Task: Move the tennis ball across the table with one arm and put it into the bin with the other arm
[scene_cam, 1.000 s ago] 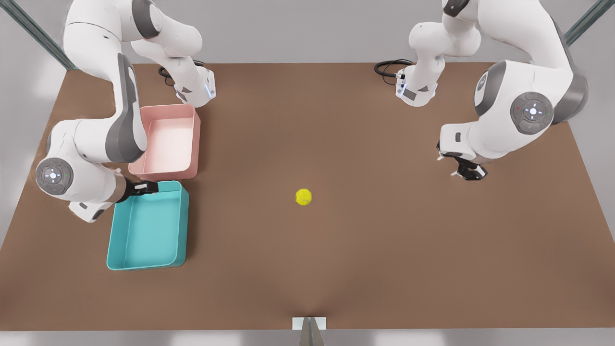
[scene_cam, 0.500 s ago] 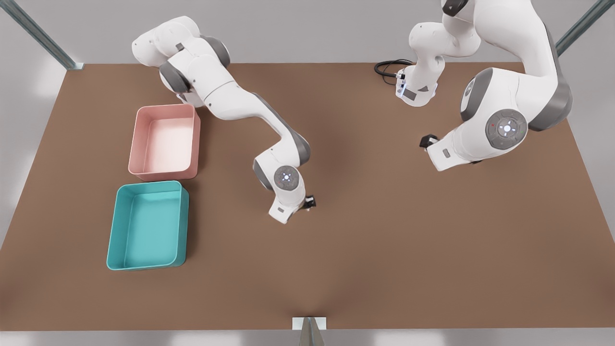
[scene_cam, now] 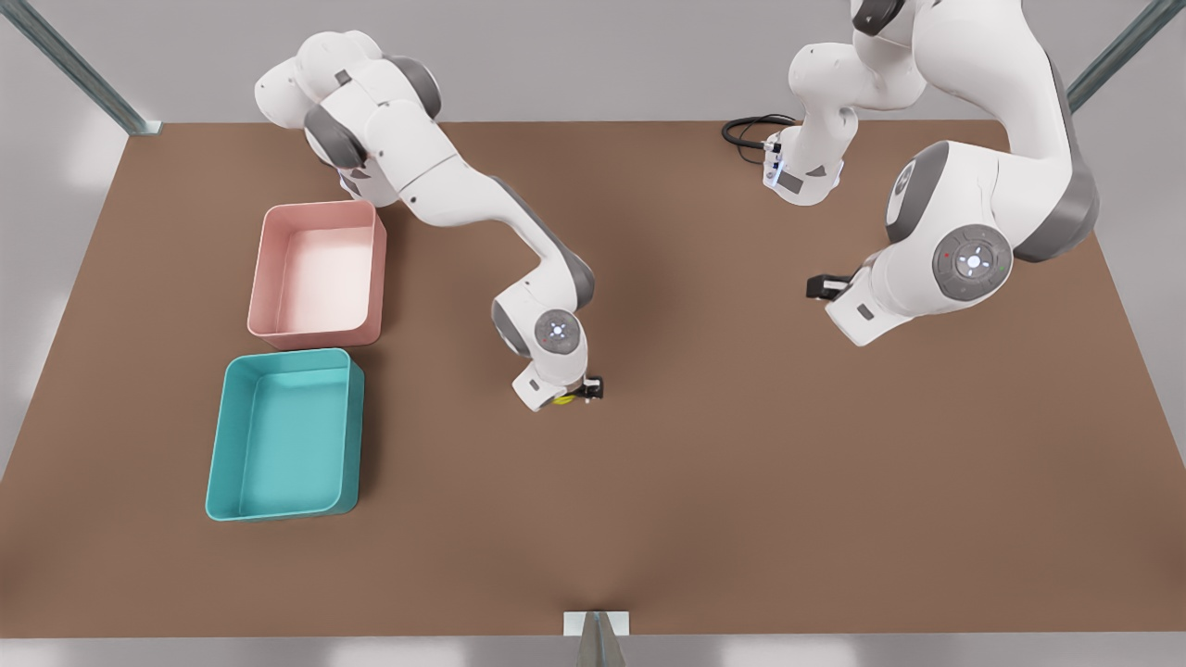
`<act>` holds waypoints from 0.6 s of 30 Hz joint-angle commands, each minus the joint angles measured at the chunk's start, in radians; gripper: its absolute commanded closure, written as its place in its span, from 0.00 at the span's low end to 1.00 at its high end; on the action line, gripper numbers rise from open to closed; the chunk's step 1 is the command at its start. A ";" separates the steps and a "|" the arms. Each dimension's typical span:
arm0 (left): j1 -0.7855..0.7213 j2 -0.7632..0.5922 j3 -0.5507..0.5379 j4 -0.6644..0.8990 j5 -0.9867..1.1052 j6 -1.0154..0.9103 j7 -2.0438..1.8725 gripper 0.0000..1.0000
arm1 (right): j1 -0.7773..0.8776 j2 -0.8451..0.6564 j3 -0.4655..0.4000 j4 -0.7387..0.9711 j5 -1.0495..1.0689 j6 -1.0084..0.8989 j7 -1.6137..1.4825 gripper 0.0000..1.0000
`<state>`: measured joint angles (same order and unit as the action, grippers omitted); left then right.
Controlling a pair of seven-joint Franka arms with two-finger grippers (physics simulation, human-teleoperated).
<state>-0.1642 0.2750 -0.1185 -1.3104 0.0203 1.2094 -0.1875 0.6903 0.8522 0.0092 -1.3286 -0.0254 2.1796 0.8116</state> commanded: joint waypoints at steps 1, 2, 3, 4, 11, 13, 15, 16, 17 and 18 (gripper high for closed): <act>-0.001 0.001 -0.001 0.000 0.000 -0.004 -0.184 0.00 | 0.002 0.008 0.000 0.000 -0.001 0.025 0.221 0.00; -0.001 0.003 0.000 0.000 0.000 -0.004 -0.185 0.00 | 0.005 0.015 0.001 -0.001 0.001 0.025 0.221 0.00; -0.001 0.003 -0.001 0.000 0.000 -0.004 -0.185 0.00 | 0.005 0.021 0.002 -0.001 0.001 0.025 0.221 0.00; -0.001 0.007 -0.001 0.000 0.000 -0.004 -0.185 0.00 | 0.005 0.024 0.002 -0.007 -0.001 0.026 0.221 0.00; -0.001 0.010 -0.001 0.000 0.000 -0.005 -0.185 0.00 | 0.012 0.045 0.005 -0.037 -0.001 0.054 0.221 0.00; -0.001 0.010 0.000 0.000 0.000 -0.005 -0.185 0.00 | 0.020 0.045 0.005 -0.041 -0.001 0.063 0.221 0.00; -0.001 0.010 -0.001 0.000 0.000 -0.005 -0.185 0.00 | 0.021 0.045 0.005 -0.058 -0.001 0.078 0.218 0.00; 0.000 0.010 0.000 0.000 0.000 -0.007 -0.185 0.00 | 0.021 0.044 0.005 -0.060 -0.001 0.080 0.218 0.00; 0.000 0.010 -0.001 0.000 0.000 -0.007 -0.185 0.00 | 0.021 0.044 0.005 -0.064 -0.001 0.080 0.218 0.00; -0.001 0.010 -0.001 0.000 0.000 -0.005 -0.185 0.00 | 0.021 0.045 0.005 -0.067 -0.001 0.086 0.218 0.00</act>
<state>-0.1656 0.2865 -0.1187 -1.3104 0.0195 1.2049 -0.3047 0.7116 0.8983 0.0138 -1.3947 -0.0266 2.2447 0.9520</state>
